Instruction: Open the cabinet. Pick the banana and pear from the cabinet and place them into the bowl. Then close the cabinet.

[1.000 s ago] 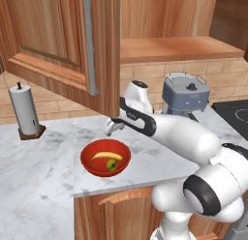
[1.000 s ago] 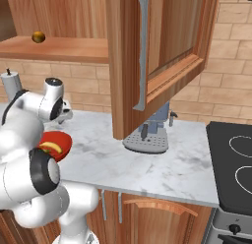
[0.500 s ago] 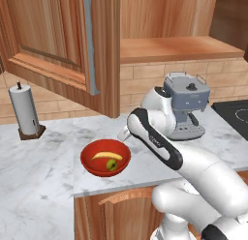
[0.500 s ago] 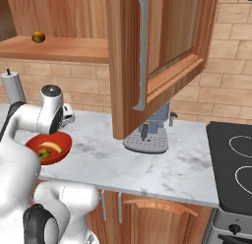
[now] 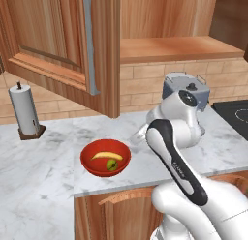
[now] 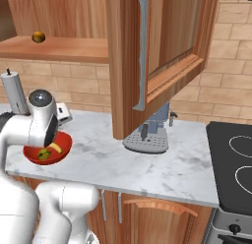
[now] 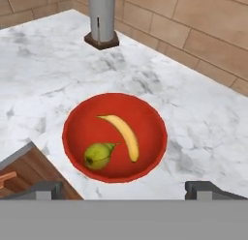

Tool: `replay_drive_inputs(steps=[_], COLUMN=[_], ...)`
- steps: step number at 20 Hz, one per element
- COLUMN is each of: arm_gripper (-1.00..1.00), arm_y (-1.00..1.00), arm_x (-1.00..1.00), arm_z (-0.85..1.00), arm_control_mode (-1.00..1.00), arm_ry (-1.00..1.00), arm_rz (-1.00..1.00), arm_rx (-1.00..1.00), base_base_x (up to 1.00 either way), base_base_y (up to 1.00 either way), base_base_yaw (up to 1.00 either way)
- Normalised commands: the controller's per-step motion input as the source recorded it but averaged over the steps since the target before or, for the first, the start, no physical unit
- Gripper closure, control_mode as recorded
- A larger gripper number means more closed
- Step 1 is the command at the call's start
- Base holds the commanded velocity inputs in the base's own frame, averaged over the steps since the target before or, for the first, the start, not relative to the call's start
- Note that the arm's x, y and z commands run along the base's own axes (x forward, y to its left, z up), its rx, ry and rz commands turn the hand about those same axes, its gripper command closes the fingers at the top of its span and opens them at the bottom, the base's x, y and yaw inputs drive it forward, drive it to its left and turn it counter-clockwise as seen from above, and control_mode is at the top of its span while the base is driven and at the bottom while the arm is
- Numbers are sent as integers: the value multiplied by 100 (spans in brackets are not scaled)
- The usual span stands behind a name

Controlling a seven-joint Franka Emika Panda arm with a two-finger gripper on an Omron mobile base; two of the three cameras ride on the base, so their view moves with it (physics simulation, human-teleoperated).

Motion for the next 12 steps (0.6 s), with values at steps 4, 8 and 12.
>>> replay_drive_inputs(steps=[4,8,12], arm_gripper=[-100,-100,-100], arm_y=[-15,-15,-16], arm_x=[-51,-59,-59], arm_z=[51,58,57], arm_control_mode=[-100,-100,-100], arm_ry=[-4,0,3], arm_rz=[-2,-7,-12], arm_rx=[0,0,0], base_base_x=[0,0,0], base_base_y=[0,0,0], base_base_yaw=[0,0,0])
